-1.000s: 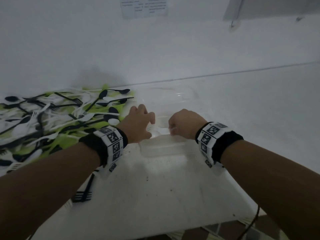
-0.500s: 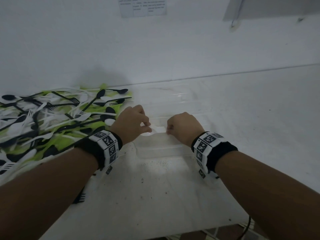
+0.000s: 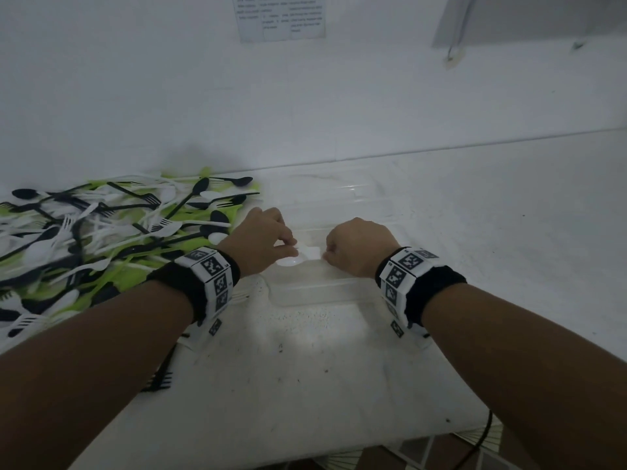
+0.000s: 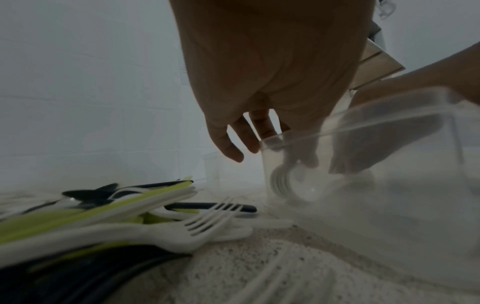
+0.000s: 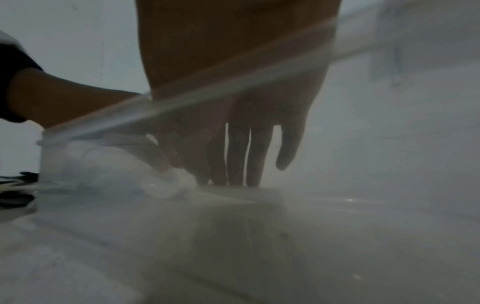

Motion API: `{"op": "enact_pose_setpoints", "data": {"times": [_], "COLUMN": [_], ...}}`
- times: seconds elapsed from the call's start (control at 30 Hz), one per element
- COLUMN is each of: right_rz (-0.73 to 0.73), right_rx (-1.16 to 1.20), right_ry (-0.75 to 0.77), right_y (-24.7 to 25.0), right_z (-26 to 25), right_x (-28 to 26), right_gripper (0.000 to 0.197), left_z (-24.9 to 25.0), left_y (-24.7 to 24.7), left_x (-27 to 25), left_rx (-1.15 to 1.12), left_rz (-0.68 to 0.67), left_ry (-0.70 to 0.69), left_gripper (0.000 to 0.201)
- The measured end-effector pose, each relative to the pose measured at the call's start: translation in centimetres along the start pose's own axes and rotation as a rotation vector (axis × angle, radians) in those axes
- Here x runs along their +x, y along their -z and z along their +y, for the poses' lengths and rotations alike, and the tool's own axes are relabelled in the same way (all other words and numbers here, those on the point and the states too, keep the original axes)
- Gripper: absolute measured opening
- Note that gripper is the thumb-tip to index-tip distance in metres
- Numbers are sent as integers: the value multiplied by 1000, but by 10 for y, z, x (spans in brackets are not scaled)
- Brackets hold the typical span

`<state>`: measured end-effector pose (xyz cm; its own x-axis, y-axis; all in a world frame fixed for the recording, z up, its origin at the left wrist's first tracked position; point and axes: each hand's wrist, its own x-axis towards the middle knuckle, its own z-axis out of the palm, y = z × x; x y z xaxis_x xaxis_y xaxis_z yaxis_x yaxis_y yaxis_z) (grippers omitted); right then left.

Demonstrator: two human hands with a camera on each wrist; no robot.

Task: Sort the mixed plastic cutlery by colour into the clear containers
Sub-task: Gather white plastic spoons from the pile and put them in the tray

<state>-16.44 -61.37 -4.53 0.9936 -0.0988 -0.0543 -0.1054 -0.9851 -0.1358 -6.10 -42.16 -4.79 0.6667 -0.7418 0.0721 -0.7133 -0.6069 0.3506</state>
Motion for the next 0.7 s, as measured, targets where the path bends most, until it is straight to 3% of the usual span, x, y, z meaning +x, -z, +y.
{"op": "enact_pose_setpoints", "data": {"times": [0.13, 0.27, 0.37, 0.5, 0.6, 0.7], "right_rz": [71, 246, 213, 34, -103, -139], "right_rx": [-4, 312, 609, 763, 728, 694], "right_ry": [26, 1, 27, 107, 136, 113], "right_y": [5, 14, 30, 48, 48, 38], "right_z": [-7, -26, -58, -111, -147, -174], "right_x": [-2, 4, 14, 30, 44, 54], "right_gripper": [33, 19, 21, 54, 73, 78], "left_z": [2, -4, -24, -61, -90, -122], "left_y": [10, 35, 64, 101, 119, 127], "left_x": [-10, -24, -38, -63, -83, -96], "left_rx": [-107, -152, -143, -100, -43, -9], "left_rz": [64, 214, 74, -177, -227, -208], "left_ry": [6, 20, 191, 367, 416, 437], "left_gripper": [25, 28, 51, 92, 91, 86]}}
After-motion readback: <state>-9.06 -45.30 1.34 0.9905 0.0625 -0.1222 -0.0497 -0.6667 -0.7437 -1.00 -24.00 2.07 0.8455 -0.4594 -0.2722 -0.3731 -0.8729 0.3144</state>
